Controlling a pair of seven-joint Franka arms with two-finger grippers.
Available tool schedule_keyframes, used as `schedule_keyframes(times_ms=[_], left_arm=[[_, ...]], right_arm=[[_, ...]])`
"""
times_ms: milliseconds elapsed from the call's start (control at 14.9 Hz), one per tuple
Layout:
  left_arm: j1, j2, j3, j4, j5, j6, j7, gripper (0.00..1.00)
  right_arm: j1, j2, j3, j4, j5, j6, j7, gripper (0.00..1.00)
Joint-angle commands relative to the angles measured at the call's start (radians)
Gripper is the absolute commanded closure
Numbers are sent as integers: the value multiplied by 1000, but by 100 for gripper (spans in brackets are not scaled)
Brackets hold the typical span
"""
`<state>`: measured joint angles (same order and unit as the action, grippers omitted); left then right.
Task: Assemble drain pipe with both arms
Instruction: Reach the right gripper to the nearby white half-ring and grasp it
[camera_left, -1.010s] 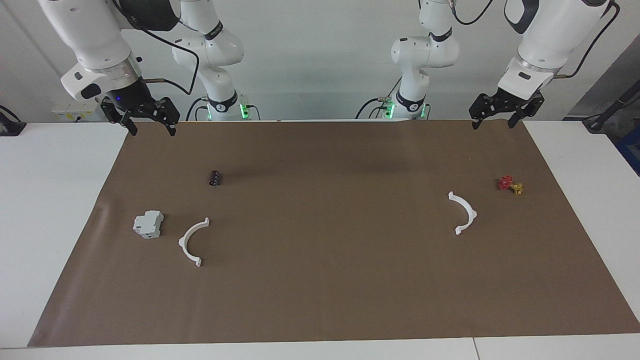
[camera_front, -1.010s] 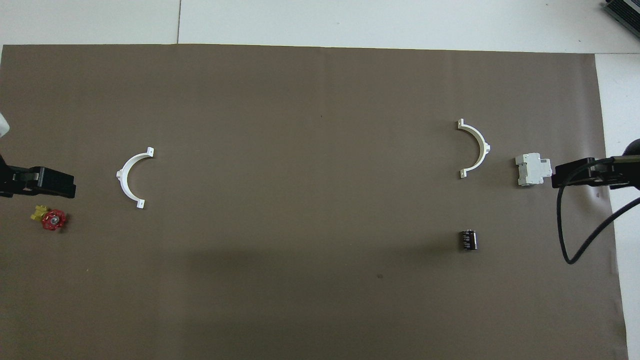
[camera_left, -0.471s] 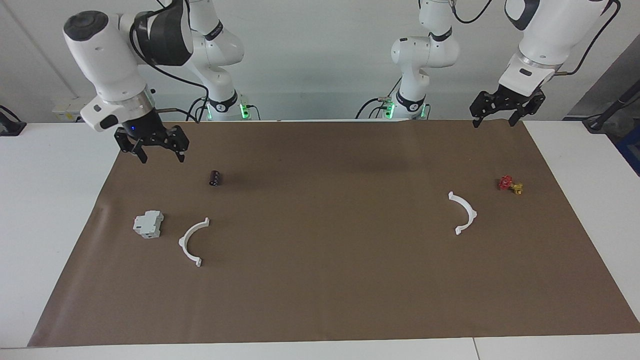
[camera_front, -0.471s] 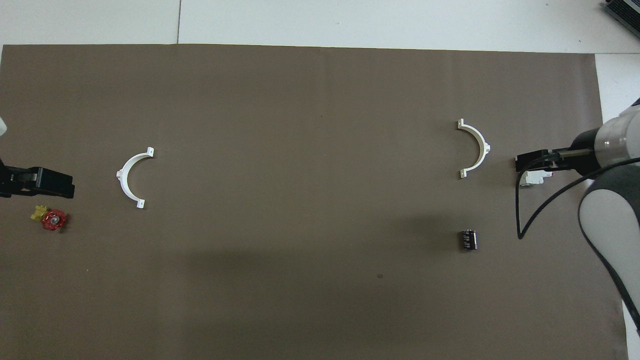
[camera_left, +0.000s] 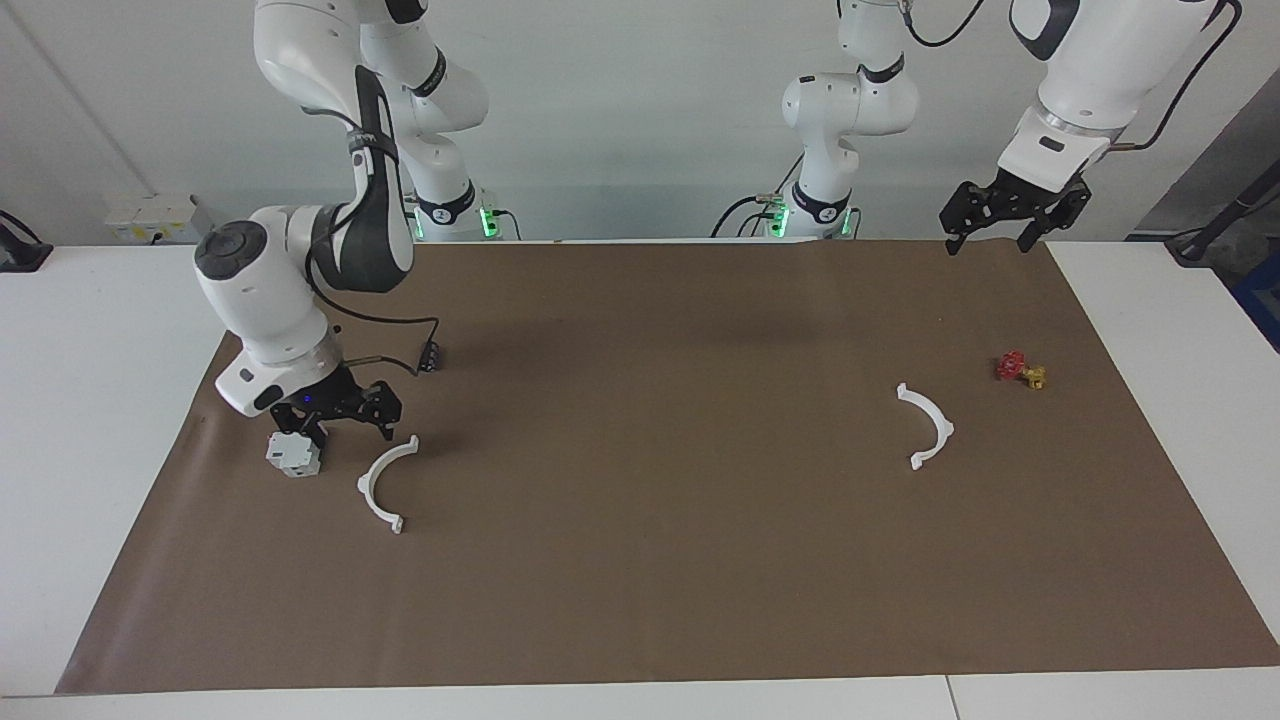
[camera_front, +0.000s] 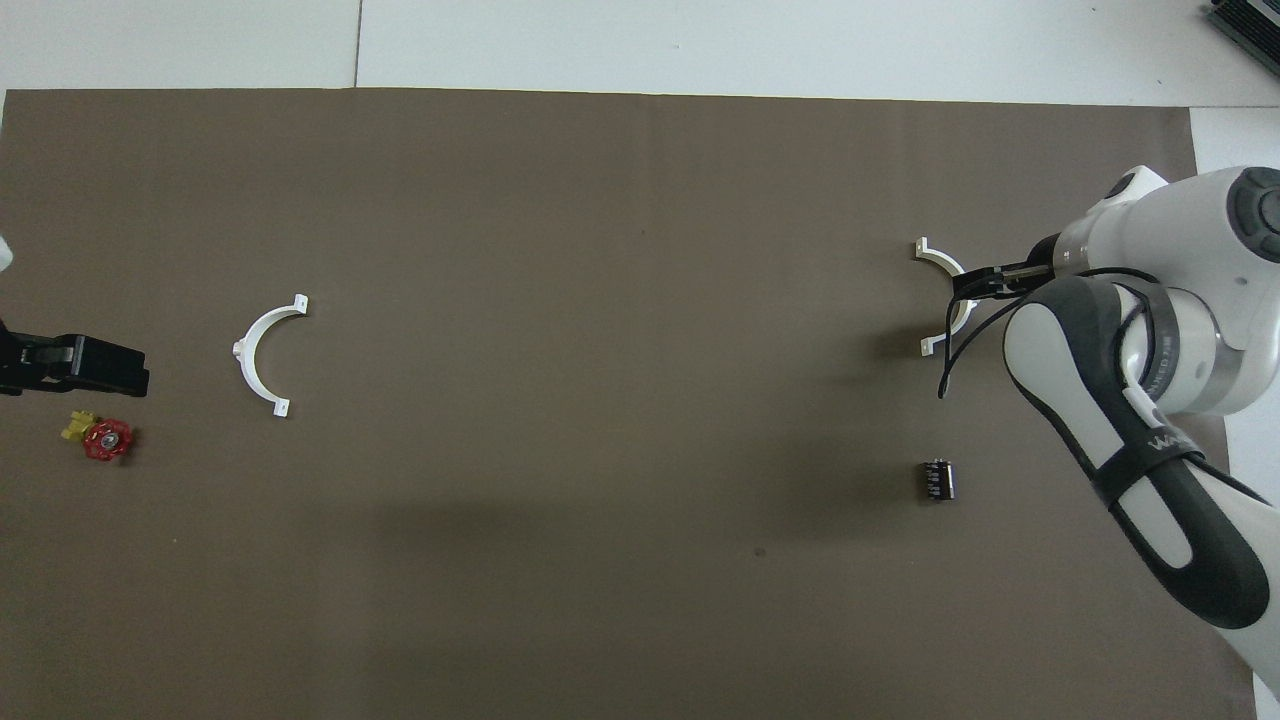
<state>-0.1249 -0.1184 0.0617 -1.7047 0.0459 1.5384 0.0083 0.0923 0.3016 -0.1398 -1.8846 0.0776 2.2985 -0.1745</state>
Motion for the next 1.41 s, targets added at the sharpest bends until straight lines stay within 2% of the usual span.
schedule_keyframes(times_ms=[0,202,471,606,808,875,942,1346], left_arm=[[-2,-15,4,-10,-12,8,9,0],[-4,-15,4,-9,-12,8,7,0],[-5,-15,1,-10,-12,8,5,0],[-5,-15,1,-10,-12,8,7,0],[-5,-15,1,-10,-12,8,9,0],[-5,-15,4,-10,-12,8,9,0],[-5,-15,1,-10,-12,8,7,0],[-7,-15,1,-10,-12,8,5,0]], right_arm=[[-39,68,9,16,27,55,-62,3],[-49,120,8,15,79,104,-124,7],[-48,122,9,12,83,99,-128,17],[-48,122,9,6,83,99,-129,28],[-51,123,9,4,126,98,-131,54],[-49,126,9,4,136,98,-131,67],[-51,128,9,5,137,94,-132,100],[-36,120,8,48,133,62,-151,100]])
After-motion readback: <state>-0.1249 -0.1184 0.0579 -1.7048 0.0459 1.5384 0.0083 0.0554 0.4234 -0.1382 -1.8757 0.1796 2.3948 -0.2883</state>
